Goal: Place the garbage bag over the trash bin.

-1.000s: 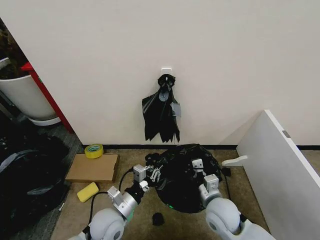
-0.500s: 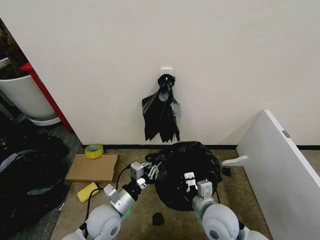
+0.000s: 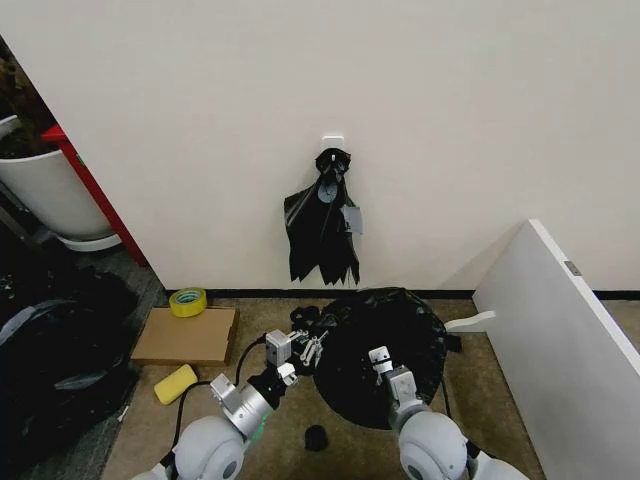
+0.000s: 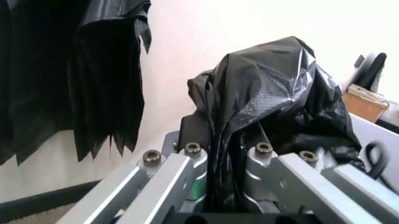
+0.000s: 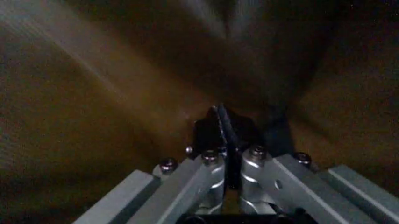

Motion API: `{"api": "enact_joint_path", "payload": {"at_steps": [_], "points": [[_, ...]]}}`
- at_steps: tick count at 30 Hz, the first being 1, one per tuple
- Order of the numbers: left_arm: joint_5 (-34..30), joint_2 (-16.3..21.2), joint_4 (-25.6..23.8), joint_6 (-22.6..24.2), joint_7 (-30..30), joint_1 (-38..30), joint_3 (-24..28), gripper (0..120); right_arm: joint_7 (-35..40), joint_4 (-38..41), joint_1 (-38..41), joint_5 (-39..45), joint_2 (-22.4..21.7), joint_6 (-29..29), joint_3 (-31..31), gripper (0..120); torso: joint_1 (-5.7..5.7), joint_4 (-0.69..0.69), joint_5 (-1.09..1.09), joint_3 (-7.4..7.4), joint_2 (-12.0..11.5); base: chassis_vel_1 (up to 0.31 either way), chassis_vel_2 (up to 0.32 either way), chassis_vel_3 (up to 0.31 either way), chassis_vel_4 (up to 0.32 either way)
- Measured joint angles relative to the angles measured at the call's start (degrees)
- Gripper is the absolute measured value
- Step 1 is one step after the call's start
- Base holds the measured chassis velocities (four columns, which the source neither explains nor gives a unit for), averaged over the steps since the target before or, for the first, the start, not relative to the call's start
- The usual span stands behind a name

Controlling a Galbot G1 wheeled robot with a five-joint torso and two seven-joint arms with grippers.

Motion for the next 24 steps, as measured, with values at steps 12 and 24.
{"api": "enact_joint_path", "payload": {"at_steps": [12, 24], "points": [[0.75, -0.03, -0.56, -0.10, 0.02, 0.25, 1.13, 5, 2.56, -4.58, 4.46, 4.53, 2.06, -1.79, -1.21, 0, 0.00, 0.00, 0.00, 0.00, 0.00, 0.000, 0.000, 0.000, 0.000], [1.40, 0.16, -1.95, -0.21, 0.21, 1.31, 0.83, 5, 4.22, -11.10, 6.89, -2.64, 2.68, -3.55, -2.62, 0, 0.00, 0.00, 0.00, 0.00, 0.00, 0.000, 0.000, 0.000, 0.000]]}}
